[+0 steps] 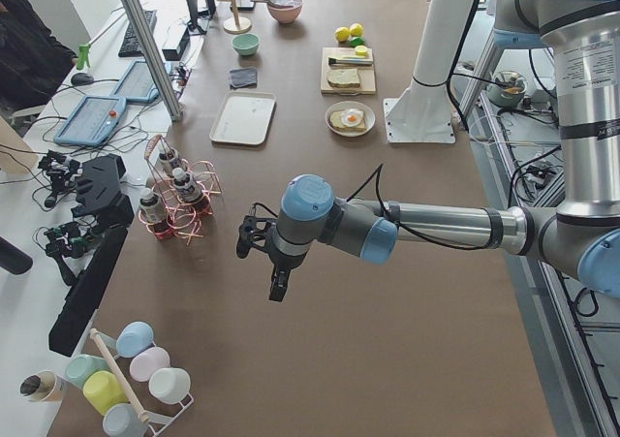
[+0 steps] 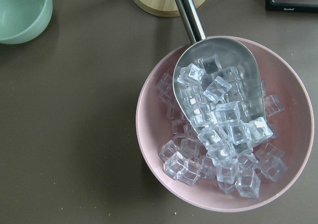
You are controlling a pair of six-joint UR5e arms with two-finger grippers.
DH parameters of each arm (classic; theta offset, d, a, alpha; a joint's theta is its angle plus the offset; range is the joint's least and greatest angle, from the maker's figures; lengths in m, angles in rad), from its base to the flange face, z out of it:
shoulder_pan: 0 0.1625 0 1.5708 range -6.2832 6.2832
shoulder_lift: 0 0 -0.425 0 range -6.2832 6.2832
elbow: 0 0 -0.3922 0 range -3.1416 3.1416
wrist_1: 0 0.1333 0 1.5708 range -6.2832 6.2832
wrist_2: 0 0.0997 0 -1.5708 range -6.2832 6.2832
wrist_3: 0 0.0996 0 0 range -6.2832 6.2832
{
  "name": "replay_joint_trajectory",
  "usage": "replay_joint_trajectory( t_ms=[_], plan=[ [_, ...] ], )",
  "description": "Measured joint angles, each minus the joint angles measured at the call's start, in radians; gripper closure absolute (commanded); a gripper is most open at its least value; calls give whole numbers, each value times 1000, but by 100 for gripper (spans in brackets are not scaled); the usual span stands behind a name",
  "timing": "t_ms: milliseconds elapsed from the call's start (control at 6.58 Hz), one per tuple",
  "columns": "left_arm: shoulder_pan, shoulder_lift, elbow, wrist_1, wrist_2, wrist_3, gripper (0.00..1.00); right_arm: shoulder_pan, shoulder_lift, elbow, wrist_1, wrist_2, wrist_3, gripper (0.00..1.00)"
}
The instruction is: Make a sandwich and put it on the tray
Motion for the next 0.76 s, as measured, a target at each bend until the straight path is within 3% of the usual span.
replay_joint_trajectory(
  t_ms=[760],
  plan=[
    [0,0,4,-21,0,-1,3,0,23,-4,1,25,-2,0]
  ],
)
